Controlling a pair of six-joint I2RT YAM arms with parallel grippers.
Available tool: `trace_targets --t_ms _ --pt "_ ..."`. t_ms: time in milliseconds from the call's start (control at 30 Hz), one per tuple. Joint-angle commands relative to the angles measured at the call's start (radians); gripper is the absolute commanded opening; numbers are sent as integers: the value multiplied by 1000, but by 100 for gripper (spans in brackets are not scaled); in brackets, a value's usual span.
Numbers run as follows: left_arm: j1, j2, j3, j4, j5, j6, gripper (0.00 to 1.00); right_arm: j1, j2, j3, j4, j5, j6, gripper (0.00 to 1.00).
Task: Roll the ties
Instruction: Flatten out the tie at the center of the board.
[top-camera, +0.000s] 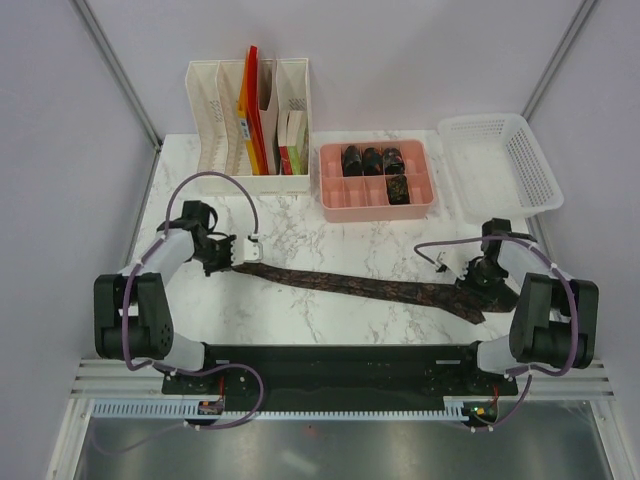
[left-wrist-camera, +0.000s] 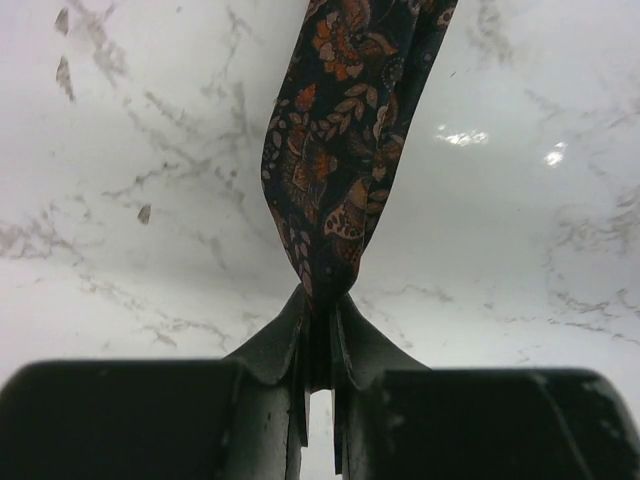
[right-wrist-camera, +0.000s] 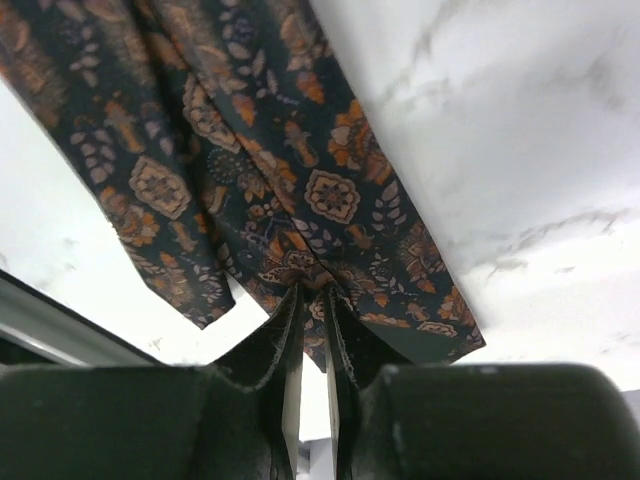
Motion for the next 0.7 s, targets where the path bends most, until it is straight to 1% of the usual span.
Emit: trace_targets --t_ms 0,33,100,133,167,200,233,267,300,333,400,467,533,667 --pt "-99 -15 -7 -26 53 -84 6 -93 74 58 -41 30 -107 20" --pt "-112 -14 -6 -27 57 -96 6 -131 95 76 -35 30 -111 21" --pt "-138 -11 -7 -27 61 -122 6 -159 138 152 -48 18 -124 22" --pt "-140 -7 -10 -27 61 -128 6 -171 145 176 -70 -7 -128 28" --pt "-140 5 -15 -26 61 -141 6 -173 145 229 -99 -30 -134 31" --pt "-140 11 -16 -26 58 -150 7 -176 128 257 -172 -57 -139 35" --pt "-140 22 -21 -27 59 -170 8 -176 116 300 -209 -121 -151 44" --pt "-140 25 -25 -27 59 -176 9 -176 81 316 -279 -149 -157 53" --pt "-140 25 -39 -26 59 -179 9 -174 60 327 -301 -178 -166 56" --pt "-140 19 -47 -23 59 -179 9 -173 39 330 -323 -215 -177 58" --pt "-138 14 -64 -19 61 -181 11 -168 -21 314 -375 -240 -200 58" --pt "-140 11 -70 -13 67 -181 14 -156 -65 255 -378 -242 -213 60" --pt "-140 13 -65 -12 76 -182 15 -131 -82 189 -357 -237 -193 60" --pt "-140 13 -47 -10 73 -191 16 -95 -76 130 -276 -237 -125 58"
